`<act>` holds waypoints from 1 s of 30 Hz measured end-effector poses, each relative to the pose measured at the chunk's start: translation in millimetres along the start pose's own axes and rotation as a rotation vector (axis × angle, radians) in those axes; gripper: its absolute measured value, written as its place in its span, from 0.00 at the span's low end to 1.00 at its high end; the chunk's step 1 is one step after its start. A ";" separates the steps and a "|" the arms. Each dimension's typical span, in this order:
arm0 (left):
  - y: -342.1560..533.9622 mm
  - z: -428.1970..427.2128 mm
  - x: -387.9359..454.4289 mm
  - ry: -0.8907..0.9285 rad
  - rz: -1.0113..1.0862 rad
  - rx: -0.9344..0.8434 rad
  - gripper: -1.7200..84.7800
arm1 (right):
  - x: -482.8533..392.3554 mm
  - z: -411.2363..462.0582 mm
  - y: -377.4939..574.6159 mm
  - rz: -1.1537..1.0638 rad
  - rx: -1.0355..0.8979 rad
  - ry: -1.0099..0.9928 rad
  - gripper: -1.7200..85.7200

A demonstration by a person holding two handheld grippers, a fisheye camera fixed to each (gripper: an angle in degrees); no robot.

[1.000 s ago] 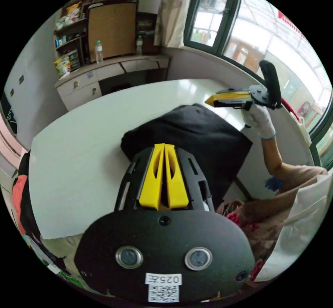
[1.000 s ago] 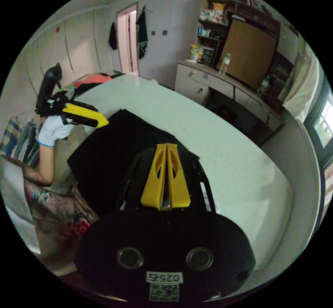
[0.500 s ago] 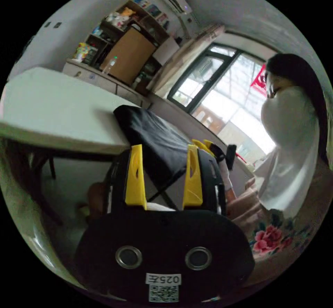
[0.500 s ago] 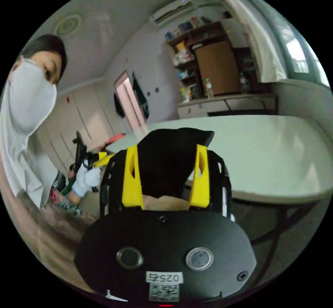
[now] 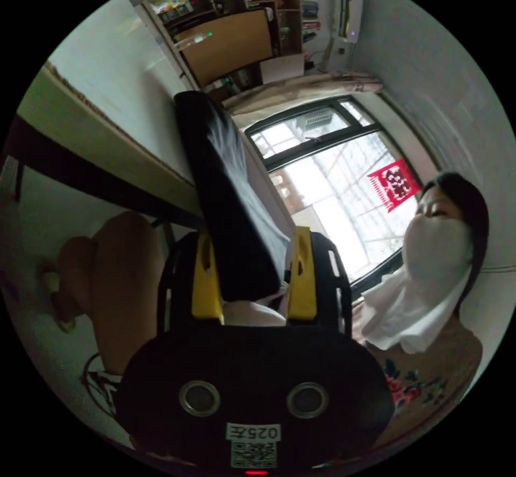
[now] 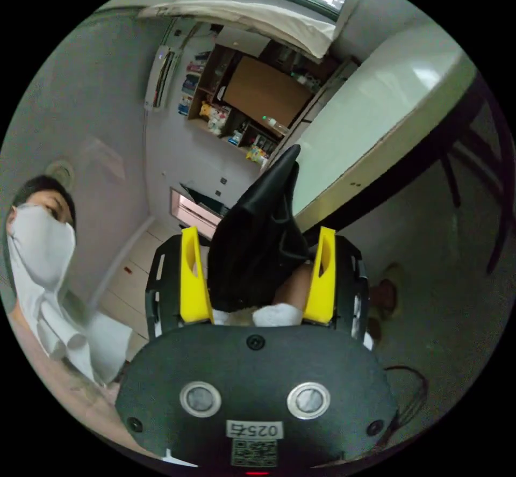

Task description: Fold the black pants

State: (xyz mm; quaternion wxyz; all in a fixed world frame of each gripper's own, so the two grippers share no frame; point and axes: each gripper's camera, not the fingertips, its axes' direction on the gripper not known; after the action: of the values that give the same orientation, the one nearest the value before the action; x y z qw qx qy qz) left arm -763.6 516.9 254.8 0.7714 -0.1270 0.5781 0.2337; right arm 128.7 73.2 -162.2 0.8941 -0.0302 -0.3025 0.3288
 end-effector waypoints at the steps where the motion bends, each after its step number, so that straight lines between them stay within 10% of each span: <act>1: -1.7 1.5 5.7 -0.046 0.007 -0.008 0.17 | 5.2 0.0 2.9 0.066 0.035 -0.052 0.33; 18: -30.9 2.6 80.1 -0.038 -0.003 0.001 0.08 | 8.6 37.5 -22.1 0.113 -0.112 -0.060 0.15; 30: 124.3 -129.3 259.2 -0.172 0.056 0.468 0.05 | -116.2 120.4 -10.5 -0.150 -0.650 -0.461 0.12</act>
State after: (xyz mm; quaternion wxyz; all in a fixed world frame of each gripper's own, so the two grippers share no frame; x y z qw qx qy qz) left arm -876.6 618.8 -21.2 0.8193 0.0915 0.5521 0.1248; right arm -2.6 -22.9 -122.0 0.7683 -0.2148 -0.5845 0.1482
